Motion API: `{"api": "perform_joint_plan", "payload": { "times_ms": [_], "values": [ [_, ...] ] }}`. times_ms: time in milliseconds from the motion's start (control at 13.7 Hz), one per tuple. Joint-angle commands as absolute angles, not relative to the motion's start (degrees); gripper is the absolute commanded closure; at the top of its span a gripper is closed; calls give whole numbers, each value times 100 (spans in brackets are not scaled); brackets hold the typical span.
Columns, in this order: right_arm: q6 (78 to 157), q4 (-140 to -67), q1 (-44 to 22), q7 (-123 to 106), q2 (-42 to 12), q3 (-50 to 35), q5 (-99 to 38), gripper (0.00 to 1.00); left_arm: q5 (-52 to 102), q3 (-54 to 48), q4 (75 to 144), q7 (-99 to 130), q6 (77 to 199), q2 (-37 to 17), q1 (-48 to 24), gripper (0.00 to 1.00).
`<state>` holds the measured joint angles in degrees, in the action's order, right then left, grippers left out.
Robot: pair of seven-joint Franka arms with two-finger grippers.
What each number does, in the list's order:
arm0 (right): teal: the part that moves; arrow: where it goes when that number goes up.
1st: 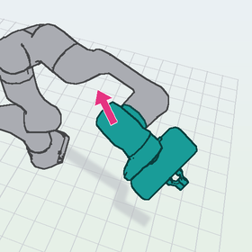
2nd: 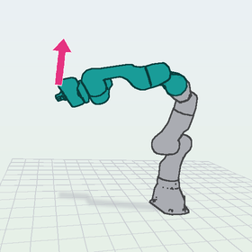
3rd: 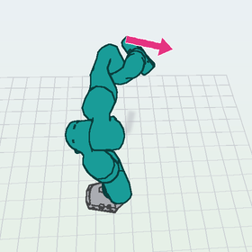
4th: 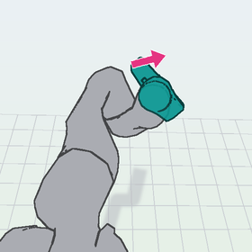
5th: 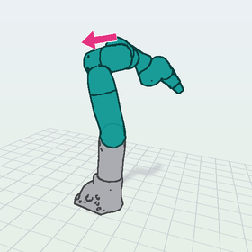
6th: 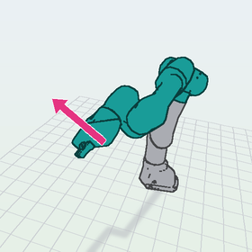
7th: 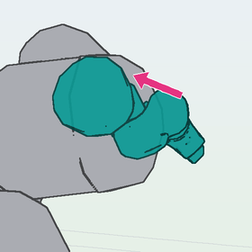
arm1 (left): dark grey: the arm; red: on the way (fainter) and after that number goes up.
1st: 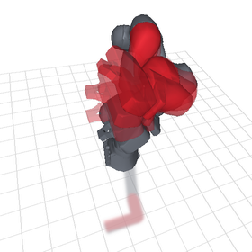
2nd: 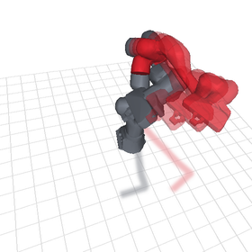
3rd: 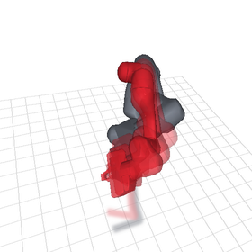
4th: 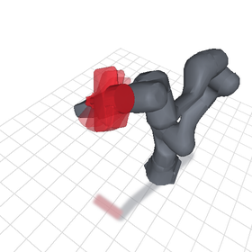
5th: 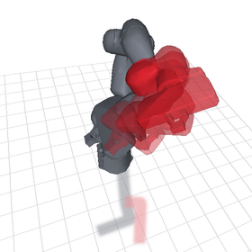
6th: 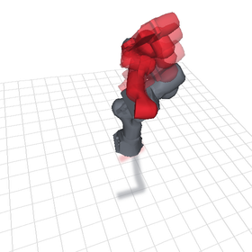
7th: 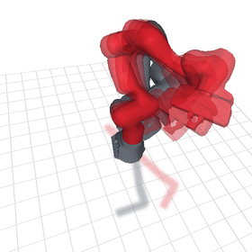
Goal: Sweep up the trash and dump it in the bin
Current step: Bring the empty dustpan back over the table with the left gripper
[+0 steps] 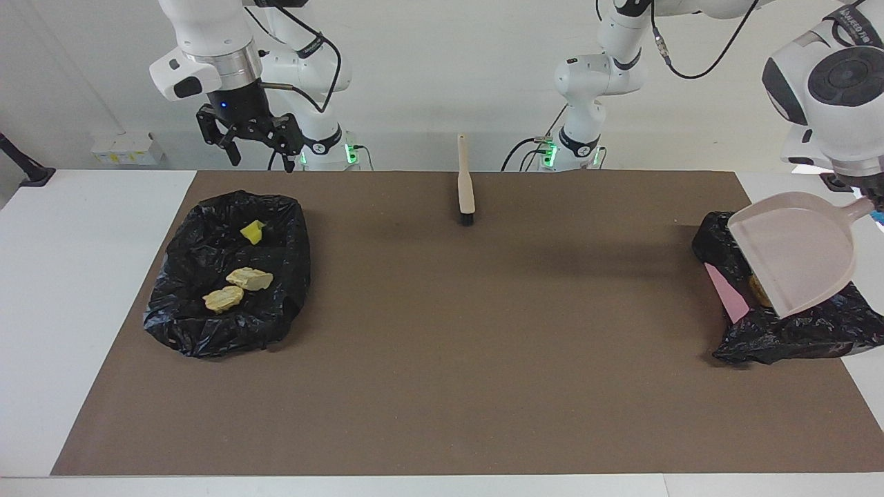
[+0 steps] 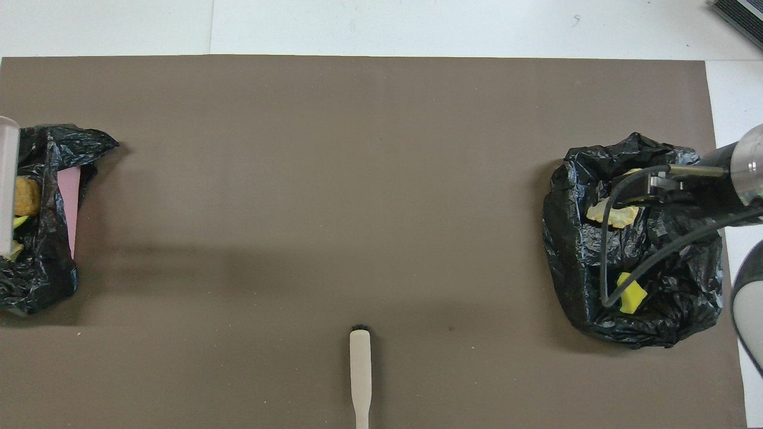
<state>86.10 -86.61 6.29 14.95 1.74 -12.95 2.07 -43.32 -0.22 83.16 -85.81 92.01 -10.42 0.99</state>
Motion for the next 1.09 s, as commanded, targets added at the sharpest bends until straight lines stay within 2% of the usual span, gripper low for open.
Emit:
{"api": "perform_joint_plan", "payload": {
  "times_ms": [0,146,291,364,656,1020],
  "values": [
    [8464,-8517,826,1240,175,-1441,88,0,-3939,62,9042,-7956,9106,-537,-175,100],
    [8411,-8525,582,1178,202,-1180,97,0,-3483,62,9219,-7561,8922,-457,-395,100],
    [8411,-8525,-548,1169,211,-6,97,0,-2903,62,9491,-6903,8824,-440,-623,100],
    [8411,-8543,-745,1169,202,235,97,0,-2648,62,9666,-6525,8850,-387,-763,100],
    [8420,-8578,-694,1169,193,229,105,0,-1830,53,10238,-5118,9087,-273,-1387,100],
    [8411,-8552,-423,773,167,-42,114,0,-1178,53,10591,-2966,9430,-290,-2196,100]
  ]
}}
